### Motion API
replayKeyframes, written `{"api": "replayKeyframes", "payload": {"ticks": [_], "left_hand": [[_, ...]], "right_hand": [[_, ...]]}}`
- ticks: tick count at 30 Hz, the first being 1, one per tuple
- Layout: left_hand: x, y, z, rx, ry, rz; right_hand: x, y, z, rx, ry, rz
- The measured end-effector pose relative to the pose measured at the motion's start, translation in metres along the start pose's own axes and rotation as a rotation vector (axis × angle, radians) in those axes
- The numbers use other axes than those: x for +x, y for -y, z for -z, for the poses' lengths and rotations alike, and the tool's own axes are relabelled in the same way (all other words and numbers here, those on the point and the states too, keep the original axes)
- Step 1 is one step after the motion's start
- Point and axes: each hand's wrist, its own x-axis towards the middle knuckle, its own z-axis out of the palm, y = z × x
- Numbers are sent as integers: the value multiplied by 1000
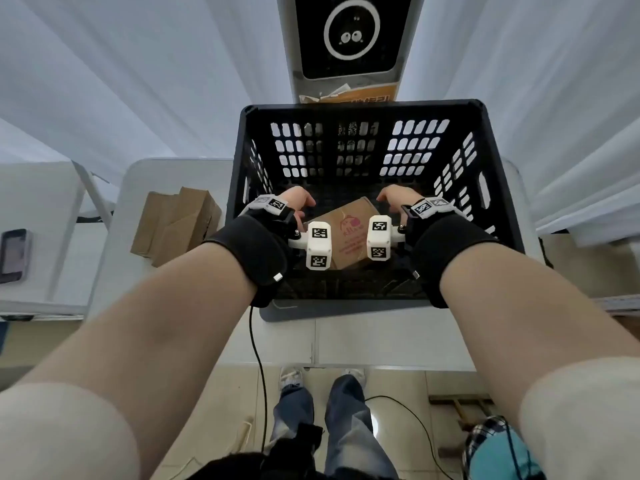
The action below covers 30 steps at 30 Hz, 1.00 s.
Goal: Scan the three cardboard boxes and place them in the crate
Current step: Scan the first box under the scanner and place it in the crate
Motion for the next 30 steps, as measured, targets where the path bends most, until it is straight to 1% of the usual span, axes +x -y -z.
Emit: {"api": "replayKeyframes", "payload": {"ticks": [1,3,5,7,8,11,13,15,16,18,19,20,22,24,27,29,30], "left_hand": [[-1,0,0,-3,4,25],[6,1,1,16,37,73],[13,4,1,40,38,68],[15,6,0,77,22,58],[17,7,0,96,30,45],[23,9,-1,144,7,39],[24,10,-1,150,13,29],[25,11,0,172,11,34],[23,10,0,205,8,23],[33,5,2,166,27,24],[34,1,2,179,2,29],[26,-3,1,170,17,35],[12,-10,-2,88,62,24],[3,-13,-7,64,142,15],[4,-19,-10,118,211,-23],[0,-19,-8,175,182,-26],[-1,-18,-4,184,148,-25]], "right_hand": [[9,-4,-4,74,0,-34],[22,-12,-8,326,42,-122],[34,-19,-12,432,72,-152],[35,-22,-16,499,67,-165],[37,-23,-17,506,56,-158],[55,-34,-23,539,98,-128],[63,-40,-26,586,118,-140],[68,-39,-26,563,108,-154],[62,-34,-24,523,85,-158],[56,-27,-16,484,64,-178],[48,-20,-11,491,64,-180],[38,-13,-6,510,59,-172],[18,-2,1,633,72,-126],[8,6,4,754,105,-92],[-2,16,5,734,126,-55],[-3,20,5,710,162,-54],[0,19,4,707,182,-62]]}}
